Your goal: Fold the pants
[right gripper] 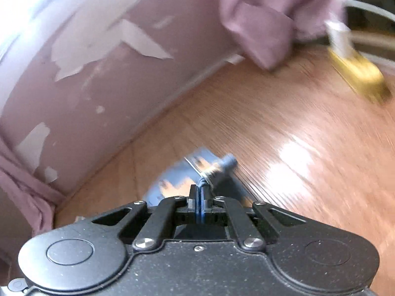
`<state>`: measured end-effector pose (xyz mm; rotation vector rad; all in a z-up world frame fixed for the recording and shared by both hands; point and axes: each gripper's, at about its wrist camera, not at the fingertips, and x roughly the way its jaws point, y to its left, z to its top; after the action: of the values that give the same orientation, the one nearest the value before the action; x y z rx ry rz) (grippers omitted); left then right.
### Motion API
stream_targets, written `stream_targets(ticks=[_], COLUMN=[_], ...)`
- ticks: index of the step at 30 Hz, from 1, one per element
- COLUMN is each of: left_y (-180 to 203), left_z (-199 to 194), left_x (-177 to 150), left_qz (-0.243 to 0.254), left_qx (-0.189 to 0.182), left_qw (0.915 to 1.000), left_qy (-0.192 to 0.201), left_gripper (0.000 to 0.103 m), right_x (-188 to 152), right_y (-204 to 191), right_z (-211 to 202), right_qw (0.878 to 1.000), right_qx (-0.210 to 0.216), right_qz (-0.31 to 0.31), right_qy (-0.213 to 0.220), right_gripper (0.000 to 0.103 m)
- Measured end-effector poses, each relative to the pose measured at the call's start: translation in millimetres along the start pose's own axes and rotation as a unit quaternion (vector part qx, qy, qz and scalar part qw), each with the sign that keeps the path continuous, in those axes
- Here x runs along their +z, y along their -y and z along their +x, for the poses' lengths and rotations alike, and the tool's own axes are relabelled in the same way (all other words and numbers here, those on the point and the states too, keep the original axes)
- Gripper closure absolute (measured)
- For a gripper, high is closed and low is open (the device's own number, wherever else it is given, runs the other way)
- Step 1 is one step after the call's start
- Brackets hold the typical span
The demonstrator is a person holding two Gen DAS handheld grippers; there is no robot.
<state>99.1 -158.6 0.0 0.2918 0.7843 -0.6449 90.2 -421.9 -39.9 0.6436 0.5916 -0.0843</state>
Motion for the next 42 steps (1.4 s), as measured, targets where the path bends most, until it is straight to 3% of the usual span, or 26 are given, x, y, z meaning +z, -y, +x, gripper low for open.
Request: stream_targets(ticks=[2,9,11,13,15,18,20,22,24,27,29,30,31,37,42], left_y=[10,11,10,10,12,12,4,-10,-25,-49,-60,-64,-65,-58,-62], left_z=[1,7,6,7,8,9,5,0,-5,-4,5,11,19,58,72], left_x=[-5,-7,-8,-8,-9,-10,-8,-4,5,25,42,50,57,85,83], left_qz=[0.024,0.019,0.017,0.018,0.021,0.022,0.007,-0.009,-0.011,0.001,0.030,0.049,0.075,0.199,0.233], left_qx=[0.002,0.006,0.007,0.007,0.007,0.003,-0.018,-0.036,-0.032,-0.011,-0.004,0.000,0.004,-0.014,-0.036], left_qw=[0.9997,0.9996,0.9996,0.9995,0.9994,0.9993,0.9993,0.9989,0.9993,0.9999,0.9995,0.9987,0.9971,0.9790,0.9686], left_qy=[-0.006,-0.020,-0.021,-0.024,-0.027,-0.031,-0.033,-0.027,-0.018,-0.008,-0.008,-0.010,-0.015,-0.043,-0.079], left_gripper=[0.103,0.103,0.103,0.103,0.103,0.102,0.095,0.085,0.074,0.058,0.051,0.051,0.051,0.052,0.052], right_x=[-9,-11,-8,-5,-4,-8,-13,-16,-19,-17,-9,-3,6,50,61], right_y=[10,31,31,33,37,32,27,19,14,4,-2,-5,-5,1,28], right_z=[-3,-4,-5,-1,2,-1,-1,-3,-6,-10,-7,-3,7,68,100], right_qw=[1.000,0.998,0.998,0.998,0.998,0.999,0.998,0.996,0.994,0.989,0.986,0.986,0.984,0.960,0.951], right_qx=[-0.003,0.029,0.027,0.017,-0.005,-0.039,-0.055,-0.080,-0.100,-0.105,-0.090,-0.074,-0.045,0.066,0.124], right_qz=[0.003,0.054,0.056,0.064,0.060,0.033,0.000,-0.029,-0.050,-0.099,-0.138,-0.152,-0.171,-0.268,-0.273], right_qy=[-0.001,-0.003,0.005,0.009,0.003,-0.013,-0.020,-0.023,-0.010,0.012,0.019,0.013,0.000,-0.036,-0.069], right_gripper=[0.100,0.066,0.063,0.066,0.097,0.097,0.097,0.089,0.063,0.049,0.041,0.033,0.032,0.034,0.038])
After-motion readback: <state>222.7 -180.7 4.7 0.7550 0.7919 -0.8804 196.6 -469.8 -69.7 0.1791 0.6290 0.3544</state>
